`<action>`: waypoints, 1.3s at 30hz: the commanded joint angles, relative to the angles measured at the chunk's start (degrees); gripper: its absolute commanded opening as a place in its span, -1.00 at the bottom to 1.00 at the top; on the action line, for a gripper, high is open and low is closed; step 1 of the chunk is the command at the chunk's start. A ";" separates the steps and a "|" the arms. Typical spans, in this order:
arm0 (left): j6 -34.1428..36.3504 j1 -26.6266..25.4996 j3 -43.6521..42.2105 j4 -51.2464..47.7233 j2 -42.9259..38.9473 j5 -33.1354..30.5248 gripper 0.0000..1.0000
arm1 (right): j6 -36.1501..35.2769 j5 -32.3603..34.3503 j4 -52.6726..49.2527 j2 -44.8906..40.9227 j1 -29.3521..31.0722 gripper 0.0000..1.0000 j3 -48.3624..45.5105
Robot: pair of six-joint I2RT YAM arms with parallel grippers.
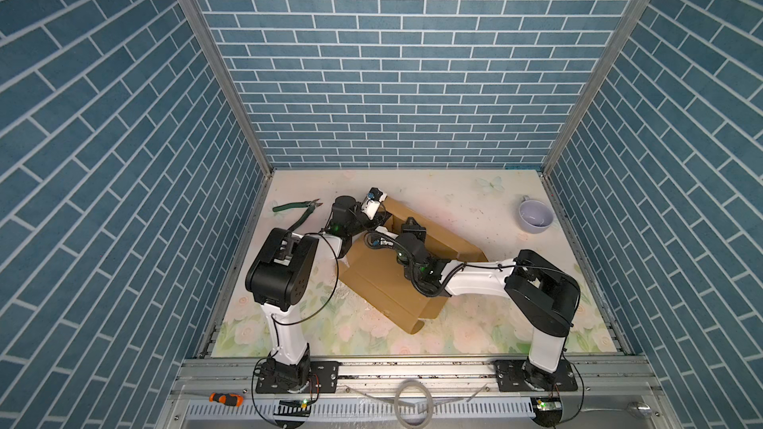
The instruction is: Fold the paper box
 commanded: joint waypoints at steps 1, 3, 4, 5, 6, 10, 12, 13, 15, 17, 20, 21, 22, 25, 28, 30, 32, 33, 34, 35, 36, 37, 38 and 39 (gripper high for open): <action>0.30 -0.95 -0.62 -3.59 -1.59 -4.48 -0.01 | 2.37 -6.16 -8.40 1.96 0.49 -1.00 -0.38; 1.11 -2.34 0.32 -5.40 -1.44 -7.24 0.02 | 2.37 -6.23 -8.02 1.96 0.42 -1.00 -0.06; 1.50 -2.80 1.68 -7.57 -0.91 -7.18 0.02 | 2.26 -6.31 -7.85 1.96 0.38 -1.00 0.04; 1.40 -3.14 2.95 -9.56 -0.43 -6.80 0.02 | 2.16 -6.42 -7.81 1.98 0.31 -1.00 0.19; 1.13 -3.40 4.12 -11.50 0.01 -6.39 0.02 | 2.21 -6.52 -7.70 1.96 0.30 -1.00 0.25; -1.77 -2.66 5.45 -15.00 0.17 -6.39 -0.02 | 1.98 -6.57 -7.44 1.53 -0.20 -1.00 0.24; -3.17 -1.74 5.58 -16.83 -0.17 -4.76 -0.03 | 2.01 -6.78 -7.40 0.94 -0.62 -1.00 0.11; -4.05 -1.16 5.43 -17.15 -0.25 -3.66 -0.03 | 1.96 -6.98 -7.50 0.61 -0.79 -1.00 0.06; -4.24 -0.13 6.37 -19.67 0.02 -0.59 -0.01 | 2.01 -7.25 -7.50 0.17 -1.09 -1.00 0.06; -3.79 0.35 7.65 -22.08 0.51 1.96 0.08 | 1.95 -7.43 -7.31 0.03 -1.09 -1.00 0.06; -2.04 0.72 9.28 -25.07 1.19 6.56 0.26 | 1.96 -7.21 -7.18 0.20 -1.13 -1.00 0.08; -1.72 0.78 9.47 -25.06 1.28 7.80 0.32 | 1.95 -7.14 -7.20 0.20 -1.13 -1.00 0.06; -1.61 0.95 10.02 -25.77 1.58 8.87 0.34 | 1.99 -7.14 -7.15 0.20 -1.10 -1.00 -0.02; 0.26 1.92 12.25 -30.97 2.31 12.10 0.37 | 1.87 -7.08 -7.25 0.08 -1.10 -1.00 -0.03; 1.25 4.35 12.27 -32.99 1.47 15.40 0.42 | 1.88 -7.06 -7.49 -0.06 -1.18 -1.00 0.00; -0.51 6.10 12.17 -31.68 0.85 18.01 0.47 | 1.86 -7.26 -7.54 -0.06 -1.18 -1.00 0.03; -0.90 6.64 12.76 -31.53 0.93 19.47 0.53 | 1.86 -7.21 -7.49 0.10 -1.23 -1.00 0.06; -0.87 6.60 13.45 -32.30 1.46 19.49 0.53 | 1.86 -7.04 -7.45 0.20 -1.19 -1.00 0.19; -0.81 6.60 14.55 -33.58 2.12 19.79 0.53 | 1.86 -7.03 -7.50 0.31 -1.18 -1.00 0.32; -0.93 6.62 15.53 -34.71 2.86 19.58 0.53 | 1.79 -6.95 -7.50 0.29 -1.24 -1.00 0.29; -1.12 6.66 16.56 -35.95 3.48 19.33 0.52 | 1.76 -6.99 -7.50 0.21 -1.30 -1.00 0.22; -1.25 6.67 17.62 -37.49 4.00 19.36 0.52 | 1.64 -6.91 -7.45 0.07 -1.33 -1.00 0.06; -1.30 6.76 18.44 -38.62 4.28 19.75 0.51 | 1.68 -7.02 -7.50 -0.05 -1.36 -1.00 0.07; -1.67 6.94 19.14 -39.27 4.23 19.62 0.51 | 1.66 -7.01 -7.60 -0.21 -1.37 -1.00 0.00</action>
